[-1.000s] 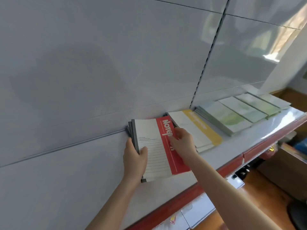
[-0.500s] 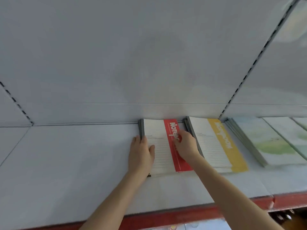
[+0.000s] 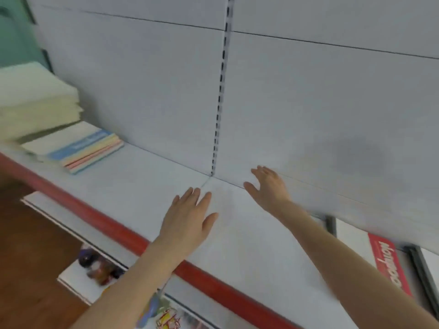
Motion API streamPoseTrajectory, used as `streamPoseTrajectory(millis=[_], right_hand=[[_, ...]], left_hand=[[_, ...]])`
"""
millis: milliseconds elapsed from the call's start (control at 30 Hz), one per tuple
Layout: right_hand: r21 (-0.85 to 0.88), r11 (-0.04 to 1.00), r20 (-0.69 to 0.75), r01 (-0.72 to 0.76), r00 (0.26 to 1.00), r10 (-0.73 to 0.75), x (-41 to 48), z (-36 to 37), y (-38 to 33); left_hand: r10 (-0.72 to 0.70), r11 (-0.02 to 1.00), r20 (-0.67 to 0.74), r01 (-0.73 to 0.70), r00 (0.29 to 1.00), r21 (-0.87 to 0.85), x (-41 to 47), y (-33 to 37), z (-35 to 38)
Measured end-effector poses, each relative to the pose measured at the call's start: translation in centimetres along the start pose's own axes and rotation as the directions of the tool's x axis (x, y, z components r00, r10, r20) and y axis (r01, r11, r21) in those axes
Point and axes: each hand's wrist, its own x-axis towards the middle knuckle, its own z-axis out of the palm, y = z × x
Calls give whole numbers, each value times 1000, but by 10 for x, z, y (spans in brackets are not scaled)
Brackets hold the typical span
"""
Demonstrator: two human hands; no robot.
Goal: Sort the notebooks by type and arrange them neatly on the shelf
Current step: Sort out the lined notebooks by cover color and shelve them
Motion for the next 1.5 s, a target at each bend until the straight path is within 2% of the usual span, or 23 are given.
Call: streamPoseTrajectory(millis=[67,167,233,400,467,667,833,1000,1133,1233,1300,1333,1367,1400,1433,1467,1500], right_hand=[[12,996,-1,87,996,-87,17,12,-62],[60,982,-5,179,984,-179,35,33,-156],[82,971,-2,222,975,-223,44,50,-213],[99,955,34,279,958,-284,59,87,-324],[85,951,56,298,951,-304,69,101,-357],[74,944,123,320,937,-327,116,132,-426],[49,938,145,343,927,-347,166,165,-469],[-5,945,187,326,929,-319,199,193,-491],[-72,939,216,338,924,-316,196,215,-492],[-115,924,181,363,923,-340,186,218,-494],[-71,954,152,292,948,-279,177,204,-497],[-60,966,129,251,962,-242,173,193,-498],[-74,976,96,205,976,-197,165,181,-501],[-84,982,59,170,985,-165,155,169,-505],[-93,984,36,154,988,-151,144,160,-510],[-95,983,18,157,988,-156,131,153,-516],[-96,982,19,165,986,-164,117,151,-522]], left_hand=[[-79,992,43,75,996,100,-17,-58,-20],[-163,974,11,159,986,163,-45,-143,-49],[-221,972,12,219,975,85,-64,-186,-69],[-304,952,-100,306,947,6,-99,-286,-91],[-341,940,-79,342,937,-2,-106,-316,-99],[-400,915,-48,396,915,-78,-97,-387,-103],[-443,890,-85,427,892,-159,-76,-438,-101],[-432,899,-87,419,898,-128,-57,-478,-99],[-414,897,-16,405,910,-176,-52,-504,-92],[-372,868,39,362,928,-338,-49,-519,-89],[-381,745,80,357,921,-564,-48,-525,-87],[-416,606,132,383,900,-697,-47,-527,-88],[-435,398,233,417,870,-817,-45,-530,-90],[-420,137,358,448,834,-883,-43,-533,-92],[-367,-118,471,462,802,-879,-40,-535,-93],[-290,-317,546,459,786,-830,-37,-537,-95],[-214,-445,584,454,783,-772,-33,-539,-96]])
